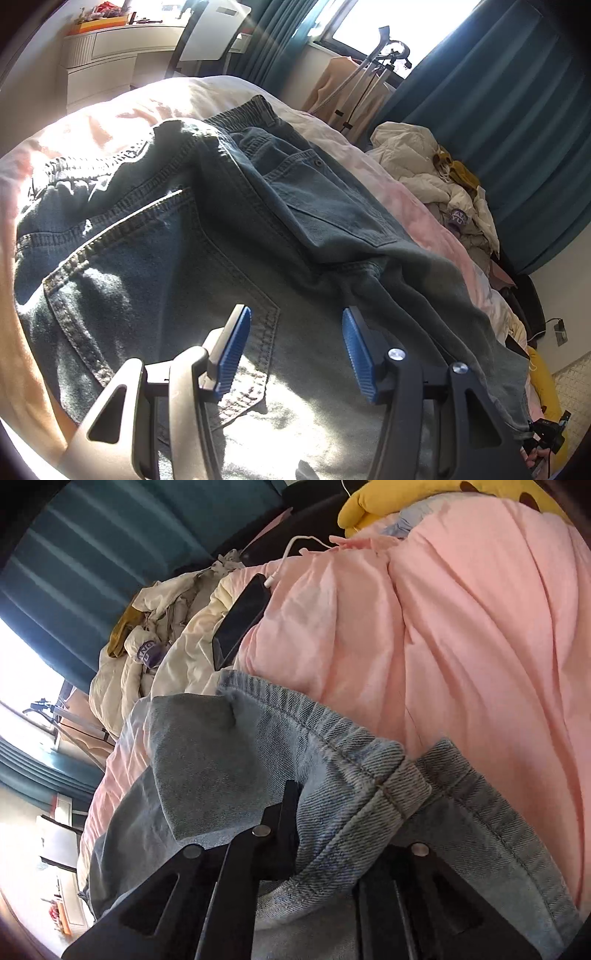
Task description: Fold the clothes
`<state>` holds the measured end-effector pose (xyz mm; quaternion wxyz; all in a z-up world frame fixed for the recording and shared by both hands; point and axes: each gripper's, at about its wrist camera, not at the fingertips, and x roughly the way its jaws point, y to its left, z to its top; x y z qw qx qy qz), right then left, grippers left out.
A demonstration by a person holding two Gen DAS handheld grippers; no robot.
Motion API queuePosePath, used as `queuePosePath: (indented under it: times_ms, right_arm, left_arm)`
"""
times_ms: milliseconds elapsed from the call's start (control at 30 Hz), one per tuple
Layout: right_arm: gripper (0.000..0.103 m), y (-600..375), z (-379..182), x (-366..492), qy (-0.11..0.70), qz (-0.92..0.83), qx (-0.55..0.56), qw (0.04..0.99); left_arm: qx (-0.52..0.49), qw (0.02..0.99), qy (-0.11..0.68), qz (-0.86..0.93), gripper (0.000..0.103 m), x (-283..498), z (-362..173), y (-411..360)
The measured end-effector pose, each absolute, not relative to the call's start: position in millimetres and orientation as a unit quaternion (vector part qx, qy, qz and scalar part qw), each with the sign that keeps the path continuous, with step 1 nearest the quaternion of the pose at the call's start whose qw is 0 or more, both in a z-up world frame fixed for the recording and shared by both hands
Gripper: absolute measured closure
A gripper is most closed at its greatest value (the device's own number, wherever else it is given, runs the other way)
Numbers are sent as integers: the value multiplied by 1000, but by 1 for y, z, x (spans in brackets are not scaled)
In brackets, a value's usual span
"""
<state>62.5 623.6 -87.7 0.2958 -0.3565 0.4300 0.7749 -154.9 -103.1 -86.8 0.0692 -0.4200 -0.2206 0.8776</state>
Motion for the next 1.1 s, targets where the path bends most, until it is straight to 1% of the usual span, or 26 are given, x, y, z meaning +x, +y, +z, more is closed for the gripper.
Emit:
queuePosePath:
  times_ms: [33, 67, 200, 300, 333, 433, 533, 633, 700, 800, 867, 1000, 1100]
  right_arm:
    - [88, 621, -85, 61, 425, 780, -359, 286]
    - [81, 618, -83, 62, 418, 785, -363, 278]
    - [73, 610, -78, 69, 403, 796, -372, 257]
    - [68, 610, -73, 88, 429, 796, -345, 251]
    - [65, 610, -72, 97, 435, 798, -338, 244]
    - [64, 608, -69, 122, 451, 804, -317, 221]
    - [64, 609, -65, 156, 463, 804, -302, 219]
    - [64, 612, -60, 189, 477, 800, -291, 218]
    - [64, 614, -57, 212, 486, 795, -288, 220]
    - [60, 613, -56, 243, 489, 789, -297, 226]
    - [58, 613, -56, 262, 491, 783, -302, 232]
    - [58, 610, -75, 289, 536, 757, -308, 212]
    - [58, 604, -88, 298, 562, 736, -319, 202]
  left_arm:
    - [-416, 63, -227, 878, 50, -154, -85, -109]
    - [-409, 54, -237, 879, 50, -151, -82, -116]
    - [-388, 41, -291, 873, 50, -143, -72, -155]
    - [-370, -22, -313, 874, 50, -131, -66, -192]
    - [-364, -40, -326, 872, 50, -127, -65, -206]
    - [-358, -59, -372, 854, 50, -122, -70, -244]
    - [-360, -66, -414, 834, 50, -121, -80, -275]
    - [-377, -79, -424, 820, 50, -125, -92, -292]
    - [-380, -72, -448, 806, 50, -125, -101, -301]
    - [-383, -83, -461, 797, 50, -126, -109, -306]
    - [-386, -93, -456, 797, 50, -130, -111, -305]
    - [-399, -59, -467, 786, 50, -140, -122, -298]
    - [-408, -56, -473, 779, 50, -141, -127, -294]
